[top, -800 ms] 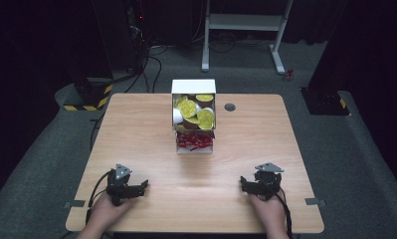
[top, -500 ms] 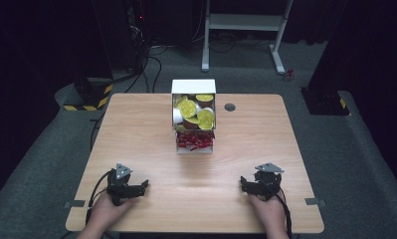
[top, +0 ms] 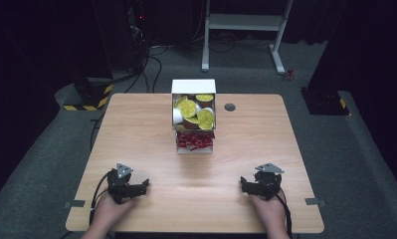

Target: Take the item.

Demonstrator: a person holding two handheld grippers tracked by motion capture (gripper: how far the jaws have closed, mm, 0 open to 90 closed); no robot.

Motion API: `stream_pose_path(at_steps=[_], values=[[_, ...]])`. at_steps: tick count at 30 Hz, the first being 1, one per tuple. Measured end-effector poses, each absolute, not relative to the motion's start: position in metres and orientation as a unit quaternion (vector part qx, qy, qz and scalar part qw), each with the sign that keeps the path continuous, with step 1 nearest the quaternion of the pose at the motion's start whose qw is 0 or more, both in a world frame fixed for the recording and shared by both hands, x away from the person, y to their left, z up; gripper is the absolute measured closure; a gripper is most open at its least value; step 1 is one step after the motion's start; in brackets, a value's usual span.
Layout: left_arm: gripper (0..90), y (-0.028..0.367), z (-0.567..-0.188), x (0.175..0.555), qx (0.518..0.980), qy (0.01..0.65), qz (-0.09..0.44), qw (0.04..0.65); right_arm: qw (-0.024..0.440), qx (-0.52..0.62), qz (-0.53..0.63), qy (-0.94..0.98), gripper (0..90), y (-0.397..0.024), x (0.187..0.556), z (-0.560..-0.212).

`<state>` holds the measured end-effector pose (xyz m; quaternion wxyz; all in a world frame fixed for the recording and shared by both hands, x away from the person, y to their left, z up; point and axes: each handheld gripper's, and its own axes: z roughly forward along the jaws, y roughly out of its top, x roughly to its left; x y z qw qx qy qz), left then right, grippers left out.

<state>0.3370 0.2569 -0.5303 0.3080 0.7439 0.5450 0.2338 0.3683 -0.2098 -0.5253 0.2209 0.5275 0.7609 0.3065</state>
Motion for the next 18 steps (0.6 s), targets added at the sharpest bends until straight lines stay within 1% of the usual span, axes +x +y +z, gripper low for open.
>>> stream_pose_path(at_steps=[2, 4, 7, 13, 15, 18], values=[[0.3, 0.2573, -0.5304, 0.3382, 0.743, 0.549, 0.233, 0.303, 0.219, 0.53, 0.307, 0.759, 8.5, -0.2096, 0.368, -0.5251], [0.3, 0.2579, -0.5307, 0.3384, 0.741, 0.55, 0.236, 0.305, 0.219, 0.531, 0.307, 0.759, 8.9, -0.2097, 0.3679, -0.525], [0.6, 0.2589, -0.5308, 0.3387, 0.742, 0.548, 0.234, 0.306, 0.212, 0.528, 0.316, 0.76, 12.4, -0.2118, 0.3678, -0.5231], [0.9, 0.2602, -0.5304, 0.3399, 0.758, 0.525, 0.231, 0.31, 0.222, 0.52, 0.331, 0.756, 13.1, -0.2121, 0.3643, -0.5179], [0.7, 0.2624, -0.5301, 0.3397, 0.77, 0.501, 0.243, 0.31, 0.223, 0.516, 0.332, 0.757, 13.2, -0.2112, 0.3636, -0.5167], [0.5, 0.266, -0.5304, 0.3428, 0.767, 0.51, 0.232, 0.312, 0.221, 0.516, 0.338, 0.755, 13.4, -0.2101, 0.3624, -0.5155]])
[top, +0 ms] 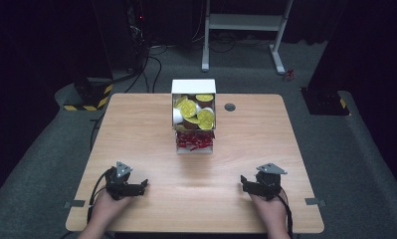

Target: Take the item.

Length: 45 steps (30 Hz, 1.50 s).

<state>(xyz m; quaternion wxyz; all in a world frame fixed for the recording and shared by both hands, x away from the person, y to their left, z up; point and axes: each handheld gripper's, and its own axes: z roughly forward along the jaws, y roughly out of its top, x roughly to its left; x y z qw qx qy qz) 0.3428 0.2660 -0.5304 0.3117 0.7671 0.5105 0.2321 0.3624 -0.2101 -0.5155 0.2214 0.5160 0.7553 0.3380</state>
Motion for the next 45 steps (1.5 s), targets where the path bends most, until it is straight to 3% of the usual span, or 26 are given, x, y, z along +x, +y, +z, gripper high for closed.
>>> stream_pose_path(at_steps=[12, 29, 35, 36, 45], values=[[0.2, 0.278, -0.53, 0.344, 0.775, 0.501, 0.222, 0.314, 0.214, 0.502, 0.367, 0.754, 15.5, -0.195, 0.358, -0.506], [0.1, 0.276, -0.531, 0.348, 0.759, 0.526, 0.222, 0.311, 0.213, 0.494, 0.409, 0.738, 29.5, -0.178, 0.352, -0.495], [0.1, 0.275, -0.531, 0.349, 0.756, 0.531, 0.224, 0.31, 0.213, 0.487, 0.405, 0.744, 30.3, -0.176, 0.353, -0.494], [0.1, 0.275, -0.531, 0.349, 0.756, 0.531, 0.224, 0.31, 0.219, 0.483, 0.412, 0.741, 34.1, -0.176, 0.352, -0.494], [0.1, 0.275, -0.531, 0.349, 0.756, 0.531, 0.224, 0.311, 0.223, 0.475, 0.423, 0.739, 34.8, -0.176, 0.347, -0.489]])
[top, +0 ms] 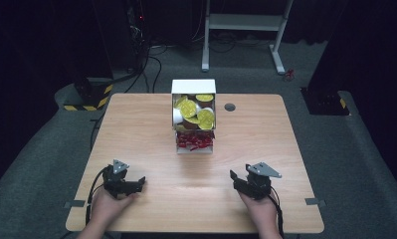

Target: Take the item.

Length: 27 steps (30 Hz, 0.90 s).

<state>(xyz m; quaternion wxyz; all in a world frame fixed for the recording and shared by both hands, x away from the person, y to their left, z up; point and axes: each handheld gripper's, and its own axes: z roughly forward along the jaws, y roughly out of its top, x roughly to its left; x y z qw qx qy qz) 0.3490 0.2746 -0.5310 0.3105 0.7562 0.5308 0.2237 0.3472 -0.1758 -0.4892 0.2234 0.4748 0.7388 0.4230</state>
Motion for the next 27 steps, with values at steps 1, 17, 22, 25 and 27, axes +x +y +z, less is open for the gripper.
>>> stream_pose_path(at_steps=[1, 17, 22, 25, 27], values=[[0.1, 0.274, -0.531, 0.349, 0.755, 0.532, 0.225, 0.312, 0.222, 0.474, 0.424, 0.739, 34.7, -0.176, 0.347, -0.489], [0.0, 0.274, -0.531, 0.351, 0.759, 0.527, 0.224, 0.309, 0.223, 0.479, 0.439, 0.727, 36.0, -0.171, 0.355, -0.47], [0.0, 0.274, -0.531, 0.351, 0.759, 0.527, 0.224, 0.309, 0.229, 0.47, 0.442, 0.729, 38.2, -0.164, 0.361, -0.463], [0.0, 0.274, -0.531, 0.351, 0.759, 0.527, 0.224, 0.309, 0.24, 0.466, 0.438, 0.73, 39.2, -0.16, 0.363, -0.46], [0.0, 0.274, -0.531, 0.351, 0.759, 0.527, 0.224, 0.308, 0.244, 0.465, 0.439, 0.729, 39.3, -0.159, 0.365, -0.459]])
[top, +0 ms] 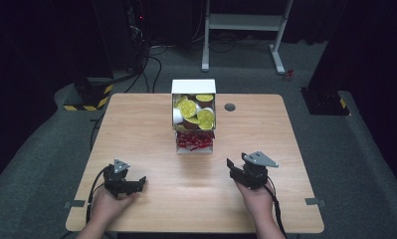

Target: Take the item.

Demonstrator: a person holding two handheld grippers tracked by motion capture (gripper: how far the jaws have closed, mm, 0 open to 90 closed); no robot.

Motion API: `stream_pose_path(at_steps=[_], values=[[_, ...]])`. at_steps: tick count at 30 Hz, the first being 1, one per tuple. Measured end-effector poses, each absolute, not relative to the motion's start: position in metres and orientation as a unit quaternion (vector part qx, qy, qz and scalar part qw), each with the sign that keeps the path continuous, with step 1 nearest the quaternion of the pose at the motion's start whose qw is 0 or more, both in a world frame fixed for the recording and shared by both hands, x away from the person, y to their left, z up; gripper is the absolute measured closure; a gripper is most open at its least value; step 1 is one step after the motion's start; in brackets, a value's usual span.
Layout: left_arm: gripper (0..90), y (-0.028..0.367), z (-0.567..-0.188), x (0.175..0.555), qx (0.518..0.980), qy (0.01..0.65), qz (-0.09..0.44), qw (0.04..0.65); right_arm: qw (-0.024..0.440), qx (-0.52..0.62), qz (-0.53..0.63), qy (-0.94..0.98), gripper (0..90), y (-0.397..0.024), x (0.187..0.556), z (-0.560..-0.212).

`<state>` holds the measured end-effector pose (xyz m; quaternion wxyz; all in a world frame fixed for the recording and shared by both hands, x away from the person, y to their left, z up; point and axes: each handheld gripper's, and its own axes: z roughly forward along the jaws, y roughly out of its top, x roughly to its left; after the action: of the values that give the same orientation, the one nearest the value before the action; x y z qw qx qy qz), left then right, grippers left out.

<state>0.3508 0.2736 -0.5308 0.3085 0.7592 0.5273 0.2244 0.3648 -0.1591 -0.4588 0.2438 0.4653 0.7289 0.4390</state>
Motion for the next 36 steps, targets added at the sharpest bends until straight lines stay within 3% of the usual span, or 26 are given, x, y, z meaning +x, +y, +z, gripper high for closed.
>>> stream_pose_path(at_steps=[15, 36], values=[[0.0, 0.274, -0.531, 0.351, 0.759, 0.527, 0.225, 0.308, 0.262, 0.461, 0.443, 0.723, 40.2, -0.147, 0.387, -0.437], [0.2, 0.273, -0.531, 0.35, 0.756, 0.532, 0.222, 0.311, 0.241, 0.45, 0.442, 0.737, 46.9, -0.122, 0.411, -0.43]])
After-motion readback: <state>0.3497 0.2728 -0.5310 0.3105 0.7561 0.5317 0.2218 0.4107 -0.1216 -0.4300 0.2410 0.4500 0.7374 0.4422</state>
